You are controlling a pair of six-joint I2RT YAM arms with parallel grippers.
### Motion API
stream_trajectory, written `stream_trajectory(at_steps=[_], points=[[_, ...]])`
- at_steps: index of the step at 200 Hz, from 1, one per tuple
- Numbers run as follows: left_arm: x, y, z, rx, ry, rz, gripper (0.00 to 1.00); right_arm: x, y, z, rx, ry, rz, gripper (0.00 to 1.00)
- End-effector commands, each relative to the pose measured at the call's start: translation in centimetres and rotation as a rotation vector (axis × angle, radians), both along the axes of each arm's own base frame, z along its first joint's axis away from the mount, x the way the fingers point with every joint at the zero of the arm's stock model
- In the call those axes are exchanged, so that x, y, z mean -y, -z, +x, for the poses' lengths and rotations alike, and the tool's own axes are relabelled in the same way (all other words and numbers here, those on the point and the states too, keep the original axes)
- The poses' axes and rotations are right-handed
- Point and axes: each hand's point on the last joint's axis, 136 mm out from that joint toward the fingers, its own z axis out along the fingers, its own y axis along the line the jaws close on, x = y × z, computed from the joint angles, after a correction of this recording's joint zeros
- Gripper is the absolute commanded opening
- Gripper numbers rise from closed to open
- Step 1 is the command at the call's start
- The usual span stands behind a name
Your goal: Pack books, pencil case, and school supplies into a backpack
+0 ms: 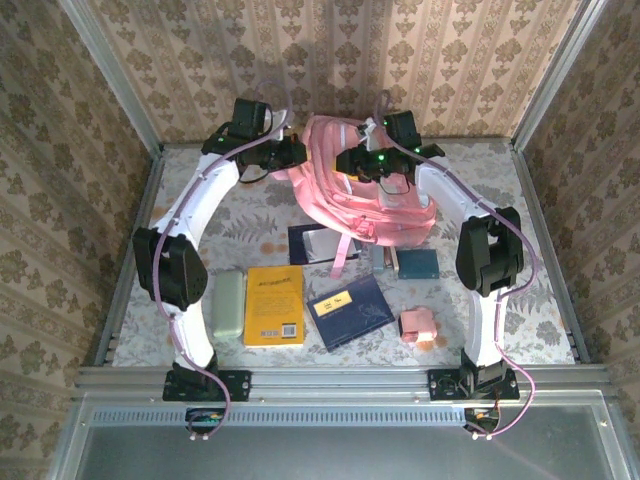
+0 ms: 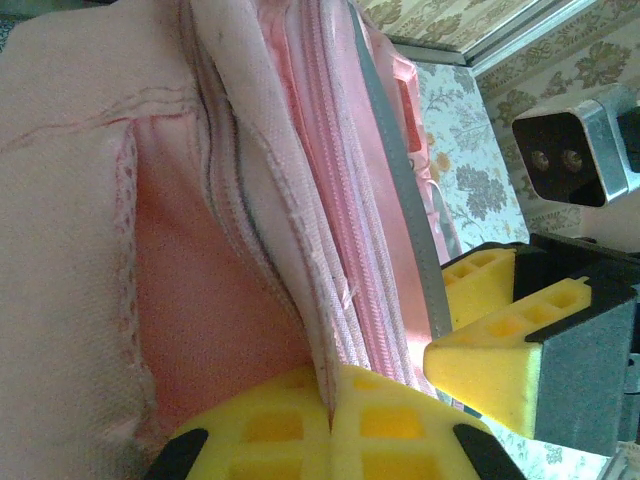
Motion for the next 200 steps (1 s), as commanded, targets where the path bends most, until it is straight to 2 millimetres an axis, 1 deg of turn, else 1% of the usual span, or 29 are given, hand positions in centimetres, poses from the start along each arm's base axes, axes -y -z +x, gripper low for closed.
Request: stream_trajectory(at_steps=[1, 18, 29, 37, 51, 61, 63, 67, 72, 79, 87, 92, 100, 111, 121, 126, 127, 129, 148, 163, 178, 188, 200], points=[[1.1, -5.7, -1.5, 0.145, 0.088, -0.061, 0.0, -1.1, 0.0, -0.8, -0.008, -0.065, 0.013, 0.31], [0.8, -5.6, -1.5, 0.15, 0.087, -0.047, 0.0, -1.0, 0.5, -0.7, -0.011, -0.061, 0.0, 0.19], [0.5, -5.3, -1.2, 0.148, 0.078, -0.036, 0.0, -1.0, 0.2, -0.6, -0.007, -0.054, 0.011, 0.09], [0.2, -5.1, -0.9, 0.145, 0.068, -0.027, 0.0, -1.1, -0.6, -0.6, 0.01, -0.046, 0.027, 0.01], [-0.7, -4.7, -0.3, 0.139, 0.044, -0.005, 0.0, -0.8, -2.2, 0.1, 0.033, -0.007, 0.048, 0.0], [-1.2, -4.9, -0.2, 0.141, 0.033, 0.012, 0.0, -0.2, -3.4, 0.9, 0.043, 0.051, 0.06, 0.0], [-1.3, -4.9, -0.2, 0.139, 0.031, 0.017, 0.0, -0.1, -3.9, 1.2, 0.051, 0.07, 0.066, 0.0], [-1.5, -5.0, -0.2, 0.142, 0.023, 0.029, 0.05, 0.1, -4.5, 1.5, 0.057, 0.091, 0.071, 0.0], [-1.7, -5.2, -0.3, 0.146, 0.017, 0.042, 0.15, 0.4, -5.1, 1.9, 0.067, 0.127, 0.071, 0.0], [-2.0, -5.6, -0.7, 0.151, 0.013, 0.06, 0.25, 0.9, -6.0, 2.5, 0.079, 0.194, 0.054, 0.0], [-2.2, -5.9, -1.2, 0.16, 0.009, 0.086, 0.34, 1.6, -6.7, 3.0, 0.077, 0.279, 0.031, 0.0], [-2.4, -5.9, -1.5, 0.164, 0.003, 0.109, 0.39, 2.1, -7.1, 3.4, 0.072, 0.333, 0.018, 0.0], [-2.7, -5.9, -2.2, 0.176, -0.004, 0.156, 0.43, 2.7, -7.7, 3.7, 0.064, 0.4, 0.003, 0.0], [-3.0, -6.0, -3.3, 0.199, -0.011, 0.225, 0.46, 3.0, -8.4, 4.0, 0.052, 0.433, 0.01, 0.0], [-3.1, -6.0, -4.4, 0.215, -0.015, 0.275, 0.48, 3.1, -9.1, 4.2, 0.035, 0.447, 0.018, 0.0], [-3.7, -6.1, -4.7, 0.22, -0.026, 0.294, 0.48, 3.0, -9.5, 4.2, 0.029, 0.45, 0.023, 0.0], [-3.2, -6.0, -5.1, 0.223, -0.013, 0.296, 0.48, 3.0, -9.6, 4.3, 0.028, 0.451, 0.025, 0.0], [-2.7, -6.0, -5.6, 0.226, -0.002, 0.298, 0.48, 3.0, -9.6, 4.3, 0.024, 0.453, 0.025, 0.0], [-1.5, -5.4, -8.3, 0.24, 0.035, 0.323, 0.46, 3.2, -10.8, 4.5, 0.009, 0.489, 0.055, 0.0], [-0.1, -3.9, -10.4, 0.228, 0.063, 0.324, 0.41, 3.7, -11.6, 4.6, 0.011, 0.534, 0.07, 0.0], [1.3, -2.2, -11.8, 0.201, 0.057, 0.278, 0.38, 4.2, -12.7, 4.6, 0.028, 0.565, 0.085, 0.0], [2.2, -1.3, -12.4, 0.203, 0.061, 0.263, 0.39, 3.9, -13.3, 4.5, 0.034, 0.559, 0.097, 0.0], [3.1, 0.0, -12.8, 0.203, 0.082, 0.29, 0.42, 3.5, -13.7, 4.5, 0.029, 0.54, 0.109, 0.0]])
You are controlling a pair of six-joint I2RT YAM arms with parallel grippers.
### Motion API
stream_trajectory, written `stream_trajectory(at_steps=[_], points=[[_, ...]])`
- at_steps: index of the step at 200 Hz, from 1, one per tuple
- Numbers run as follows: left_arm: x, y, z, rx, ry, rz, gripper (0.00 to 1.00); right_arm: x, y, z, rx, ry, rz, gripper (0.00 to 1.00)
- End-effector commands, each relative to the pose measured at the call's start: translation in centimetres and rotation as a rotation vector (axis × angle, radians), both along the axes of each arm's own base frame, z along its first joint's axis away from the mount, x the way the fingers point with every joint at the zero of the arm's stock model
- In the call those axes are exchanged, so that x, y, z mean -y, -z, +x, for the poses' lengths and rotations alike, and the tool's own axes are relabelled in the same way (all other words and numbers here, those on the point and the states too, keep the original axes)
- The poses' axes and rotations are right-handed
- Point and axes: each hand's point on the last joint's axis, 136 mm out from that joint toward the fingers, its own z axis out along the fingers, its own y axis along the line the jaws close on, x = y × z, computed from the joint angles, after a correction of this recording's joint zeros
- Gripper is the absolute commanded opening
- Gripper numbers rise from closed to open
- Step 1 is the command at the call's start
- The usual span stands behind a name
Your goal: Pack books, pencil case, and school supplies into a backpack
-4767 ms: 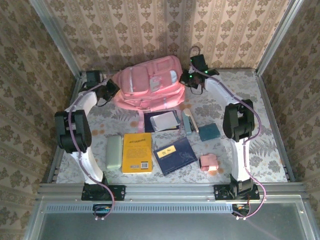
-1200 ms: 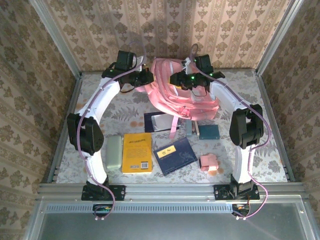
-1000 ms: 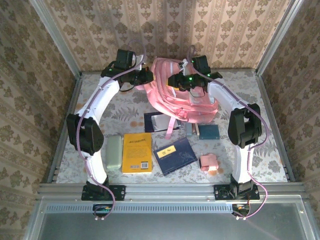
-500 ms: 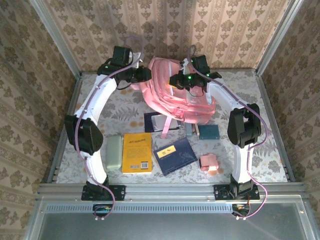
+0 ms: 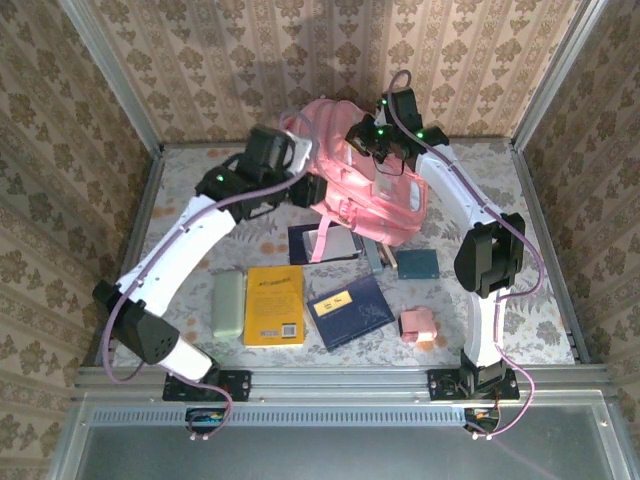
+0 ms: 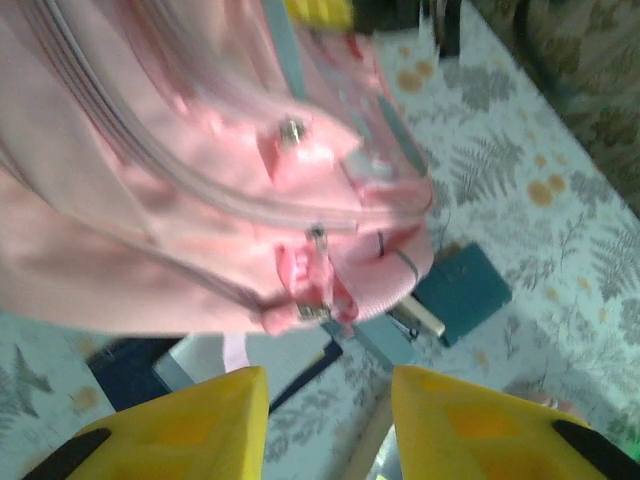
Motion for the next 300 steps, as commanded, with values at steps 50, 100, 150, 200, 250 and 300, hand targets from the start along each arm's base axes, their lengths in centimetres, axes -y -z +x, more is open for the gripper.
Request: stream_trajectory(at_steps=[50, 100, 150, 200, 250, 300], points=[[3.5, 7.3, 0.1, -0.08, 0.111, 0.136, 0.46, -1.2, -9.2, -1.2, 0.171, -0.037, 0.08, 0.0], [2.9, 7.0, 0.9, 0.026, 0.184, 0.236, 0.47, -2.5, -9.1, -2.0, 0.188, -0.146, 0.084, 0.0], [1.1, 6.8, 1.6, 0.089, 0.242, 0.35, 0.5, -3.2, -8.6, -2.7, 0.191, -0.224, 0.064, 0.0], [0.0, 9.2, 0.7, 0.026, 0.235, 0.383, 0.46, -3.3, -9.1, -3.0, 0.178, -0.247, 0.082, 0.0], [-0.2, 11.0, -1.6, -0.084, 0.066, 0.14, 0.5, -2.6, -9.6, -3.0, 0.153, -0.213, 0.106, 0.0], [0.6, 10.6, -2.3, -0.1, 0.018, -0.015, 0.55, -2.9, -9.9, -2.9, 0.135, -0.208, 0.153, 0.0]])
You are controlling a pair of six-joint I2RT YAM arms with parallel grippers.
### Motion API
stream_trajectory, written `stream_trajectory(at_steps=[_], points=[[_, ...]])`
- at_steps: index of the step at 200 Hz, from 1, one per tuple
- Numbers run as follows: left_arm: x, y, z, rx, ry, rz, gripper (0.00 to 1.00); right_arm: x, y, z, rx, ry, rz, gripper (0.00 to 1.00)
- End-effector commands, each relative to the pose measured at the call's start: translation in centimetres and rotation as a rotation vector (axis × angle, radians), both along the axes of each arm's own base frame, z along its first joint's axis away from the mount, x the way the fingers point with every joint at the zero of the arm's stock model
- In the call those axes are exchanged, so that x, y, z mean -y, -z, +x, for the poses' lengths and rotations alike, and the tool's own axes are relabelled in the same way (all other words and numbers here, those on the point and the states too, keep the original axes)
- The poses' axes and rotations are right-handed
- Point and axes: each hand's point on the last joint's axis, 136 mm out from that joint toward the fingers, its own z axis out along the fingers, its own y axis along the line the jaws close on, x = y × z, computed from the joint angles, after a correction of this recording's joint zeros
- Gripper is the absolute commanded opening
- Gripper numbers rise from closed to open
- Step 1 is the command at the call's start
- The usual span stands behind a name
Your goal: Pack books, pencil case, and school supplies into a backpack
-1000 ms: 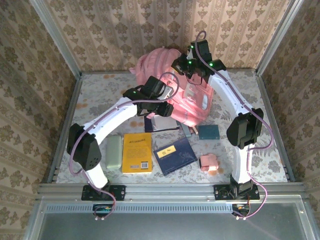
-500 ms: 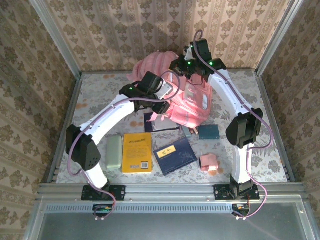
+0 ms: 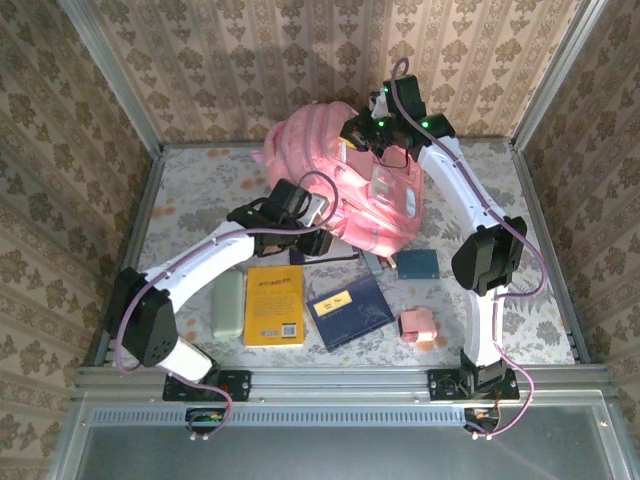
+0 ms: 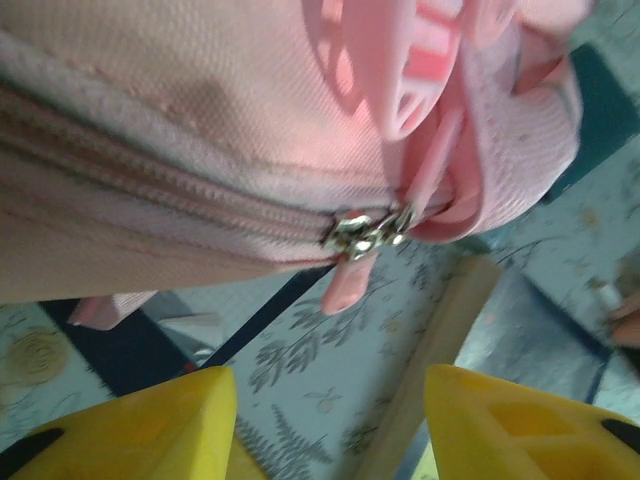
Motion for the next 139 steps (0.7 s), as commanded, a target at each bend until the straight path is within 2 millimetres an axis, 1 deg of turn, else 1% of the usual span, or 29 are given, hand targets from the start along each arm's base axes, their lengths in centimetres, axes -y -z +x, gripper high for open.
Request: stream_trajectory(at_steps=[1, 28, 73, 99, 116, 139], points=[[0.9, -2.6, 0.9, 0.037, -0.078, -0.139, 0.55, -0.9, -6.5, -0.3, 0.144, -0.04, 0.12, 0.0], [0.4, -1.8, 1.5, 0.062, -0.137, -0.087, 0.54, -0.8, -6.7, -0.3, 0.135, -0.022, 0.125, 0.0], [1.0, -0.9, 0.8, 0.088, -0.143, 0.022, 0.55, -0.3, -6.3, -0.2, 0.108, 0.019, 0.117, 0.0], [0.6, 0.1, 0.5, 0.096, -0.186, 0.092, 0.55, -0.2, -6.0, 0.0, 0.093, 0.034, 0.12, 0.0], [1.0, 0.4, 0.2, 0.117, -0.188, 0.111, 0.55, -0.1, -6.0, 0.1, 0.089, 0.04, 0.122, 0.0], [1.5, 1.0, 0.4, 0.125, -0.201, 0.155, 0.55, -0.2, -6.1, 0.1, 0.087, 0.04, 0.13, 0.0]])
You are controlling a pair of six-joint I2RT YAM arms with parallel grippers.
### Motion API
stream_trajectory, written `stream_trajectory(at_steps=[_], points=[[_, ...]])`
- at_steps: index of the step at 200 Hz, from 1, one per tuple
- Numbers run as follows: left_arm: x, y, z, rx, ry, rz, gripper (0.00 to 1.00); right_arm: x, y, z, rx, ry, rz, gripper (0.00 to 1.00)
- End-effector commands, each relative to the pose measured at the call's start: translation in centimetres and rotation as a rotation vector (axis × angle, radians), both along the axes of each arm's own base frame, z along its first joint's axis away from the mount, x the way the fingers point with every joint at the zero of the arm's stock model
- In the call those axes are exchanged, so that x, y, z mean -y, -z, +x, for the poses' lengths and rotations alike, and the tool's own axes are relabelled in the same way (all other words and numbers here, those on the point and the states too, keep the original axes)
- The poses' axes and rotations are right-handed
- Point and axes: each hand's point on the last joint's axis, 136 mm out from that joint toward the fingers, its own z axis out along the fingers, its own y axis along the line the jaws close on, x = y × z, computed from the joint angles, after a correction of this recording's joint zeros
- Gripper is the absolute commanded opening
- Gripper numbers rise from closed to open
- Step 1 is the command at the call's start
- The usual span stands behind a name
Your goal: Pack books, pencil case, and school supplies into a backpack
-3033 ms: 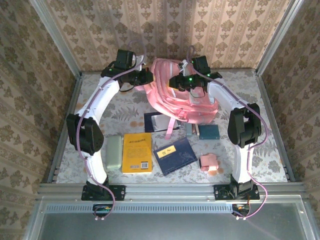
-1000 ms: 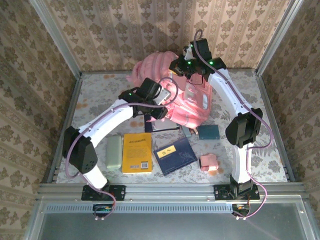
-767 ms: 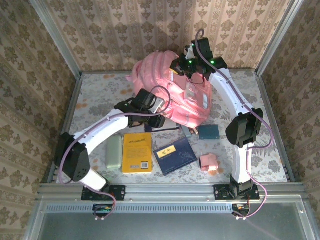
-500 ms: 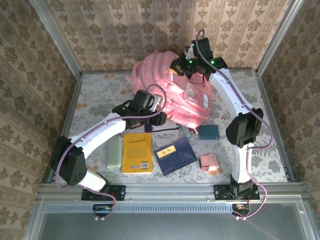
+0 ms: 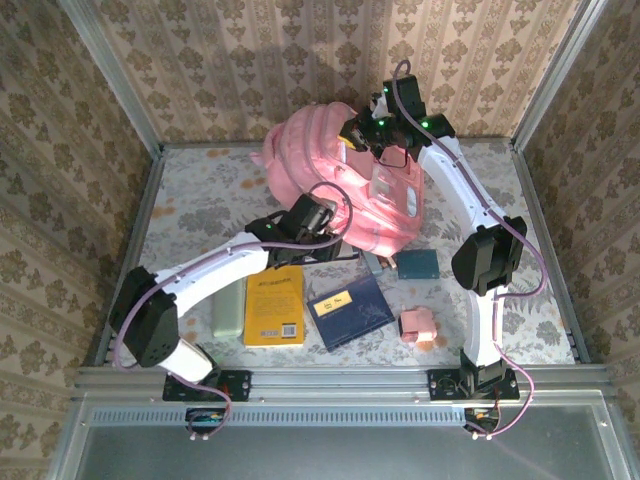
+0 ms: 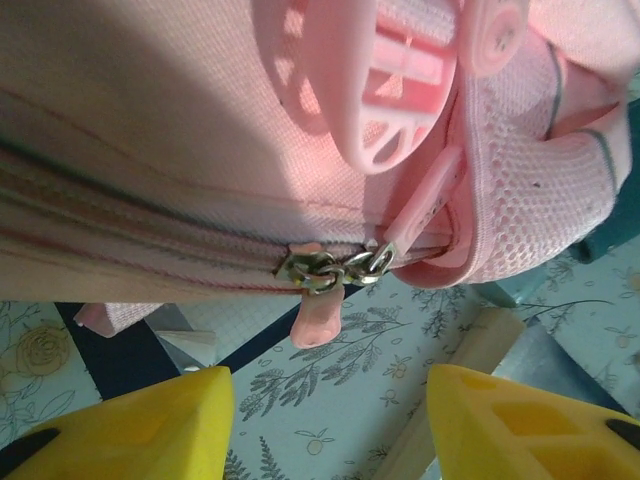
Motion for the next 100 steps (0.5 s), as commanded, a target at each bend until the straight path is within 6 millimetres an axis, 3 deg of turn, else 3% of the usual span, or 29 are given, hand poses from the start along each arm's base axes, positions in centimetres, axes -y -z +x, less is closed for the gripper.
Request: stream_trajectory(at_steps=[1, 59, 100], points=[[0.0, -0.1, 0.8, 0.03, -0.061, 0.058, 0.55, -0.2, -6.2, 0.2, 0.15, 0.007, 0.084, 0.0], [0.9, 0.7, 2.5, 0.055, -0.105, 0.114, 0.52, -0.3, -5.9, 0.1, 0.136, 0.006, 0.092, 0.0], [1.6, 1.4, 3.5, 0.062, -0.109, 0.177, 0.42, -0.4, -5.8, 0.1, 0.13, 0.002, 0.112, 0.0]])
